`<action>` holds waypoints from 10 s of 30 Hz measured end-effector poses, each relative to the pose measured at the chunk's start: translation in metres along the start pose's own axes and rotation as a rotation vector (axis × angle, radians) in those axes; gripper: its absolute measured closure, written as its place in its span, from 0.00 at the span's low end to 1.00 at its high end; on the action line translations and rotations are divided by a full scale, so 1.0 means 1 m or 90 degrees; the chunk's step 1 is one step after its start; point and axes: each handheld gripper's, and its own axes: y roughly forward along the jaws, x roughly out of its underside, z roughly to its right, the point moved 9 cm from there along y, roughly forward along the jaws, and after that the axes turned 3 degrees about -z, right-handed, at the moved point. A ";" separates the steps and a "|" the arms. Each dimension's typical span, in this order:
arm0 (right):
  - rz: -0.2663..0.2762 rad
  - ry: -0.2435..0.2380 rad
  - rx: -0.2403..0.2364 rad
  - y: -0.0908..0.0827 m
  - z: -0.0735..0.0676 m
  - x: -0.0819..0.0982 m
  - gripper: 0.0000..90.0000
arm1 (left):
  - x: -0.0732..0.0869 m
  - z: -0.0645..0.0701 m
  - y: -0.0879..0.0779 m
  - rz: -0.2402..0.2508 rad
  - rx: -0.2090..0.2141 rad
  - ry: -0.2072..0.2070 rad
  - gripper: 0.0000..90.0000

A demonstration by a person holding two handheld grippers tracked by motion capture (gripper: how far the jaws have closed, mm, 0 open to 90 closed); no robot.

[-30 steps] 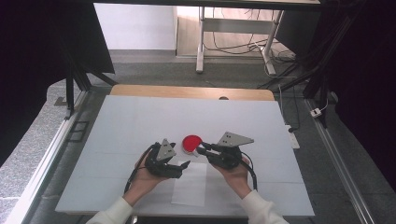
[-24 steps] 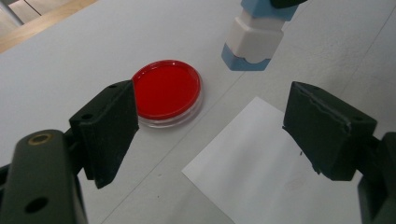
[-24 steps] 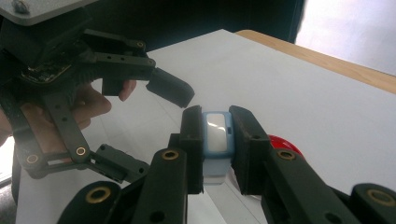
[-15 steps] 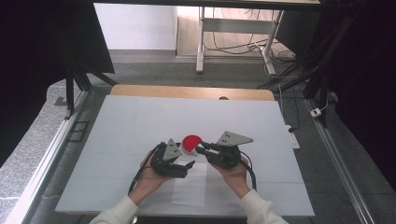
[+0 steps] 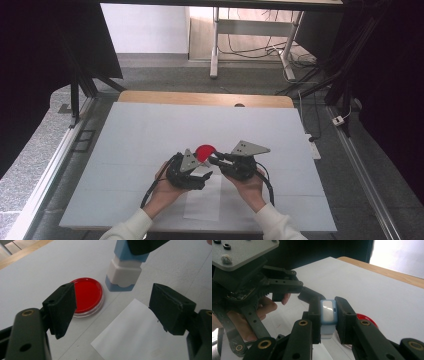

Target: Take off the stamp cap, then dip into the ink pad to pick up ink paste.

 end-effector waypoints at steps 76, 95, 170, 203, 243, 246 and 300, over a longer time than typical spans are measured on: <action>0.036 0.074 -0.009 -0.001 0.006 0.002 0.84 | -0.003 0.006 0.008 0.003 -0.065 0.086 0.71; 0.028 0.076 0.007 0.002 0.005 0.007 0.84 | 0.003 0.006 0.011 -0.014 -0.064 0.092 0.73; 0.049 0.096 0.049 -0.018 0.027 0.001 0.84 | 0.029 -0.032 -0.030 0.009 -0.054 0.011 0.73; 0.048 0.081 0.085 -0.028 0.042 0.002 0.84 | 0.096 -0.059 -0.096 -0.007 -0.080 -0.062 0.73; 0.055 0.054 0.074 -0.025 0.040 -0.006 0.84 | 0.114 -0.069 -0.102 -0.011 -0.087 -0.078 0.73; 0.055 0.052 0.071 -0.023 0.040 -0.007 0.84 | 0.114 -0.069 -0.101 -0.012 -0.088 -0.078 0.73; -0.067 0.026 0.061 0.058 0.063 0.011 0.84 | 0.116 -0.068 -0.098 -0.022 -0.082 -0.075 0.72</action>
